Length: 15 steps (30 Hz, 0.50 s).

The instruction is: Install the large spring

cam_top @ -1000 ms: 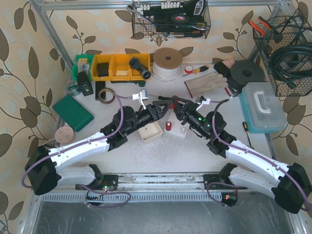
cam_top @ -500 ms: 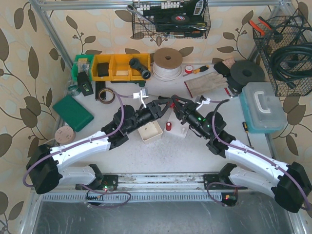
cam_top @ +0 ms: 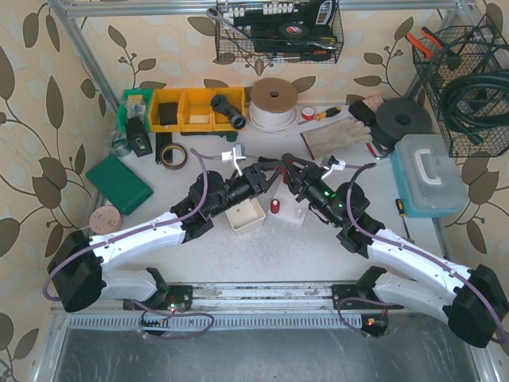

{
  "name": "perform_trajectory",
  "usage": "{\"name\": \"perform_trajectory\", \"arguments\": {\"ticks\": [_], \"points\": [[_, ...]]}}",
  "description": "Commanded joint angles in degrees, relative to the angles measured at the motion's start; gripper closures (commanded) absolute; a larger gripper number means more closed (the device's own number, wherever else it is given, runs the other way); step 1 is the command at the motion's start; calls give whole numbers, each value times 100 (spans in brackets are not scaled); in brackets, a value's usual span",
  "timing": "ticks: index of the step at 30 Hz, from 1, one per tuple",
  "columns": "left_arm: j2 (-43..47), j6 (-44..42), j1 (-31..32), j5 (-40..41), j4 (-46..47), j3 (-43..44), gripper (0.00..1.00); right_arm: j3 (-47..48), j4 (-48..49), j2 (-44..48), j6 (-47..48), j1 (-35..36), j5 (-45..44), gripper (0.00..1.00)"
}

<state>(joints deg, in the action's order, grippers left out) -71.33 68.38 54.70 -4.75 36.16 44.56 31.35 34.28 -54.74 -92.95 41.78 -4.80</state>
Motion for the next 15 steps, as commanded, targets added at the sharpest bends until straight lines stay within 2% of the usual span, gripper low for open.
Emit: {"name": "perform_trajectory", "arguments": {"ticks": [1, 9, 15], "points": [[68, 26, -38, -115, 383, -19, 61, -33, 302, 131, 10, 32, -110, 100], [9, 32, -38, -164, 306, 38, 75, -12, 168, 176, 71, 79, -167, 100], [59, -1, -38, -145, 218, -1, 97, 154, -250, 186, 326, 87, 35, 100]]}}
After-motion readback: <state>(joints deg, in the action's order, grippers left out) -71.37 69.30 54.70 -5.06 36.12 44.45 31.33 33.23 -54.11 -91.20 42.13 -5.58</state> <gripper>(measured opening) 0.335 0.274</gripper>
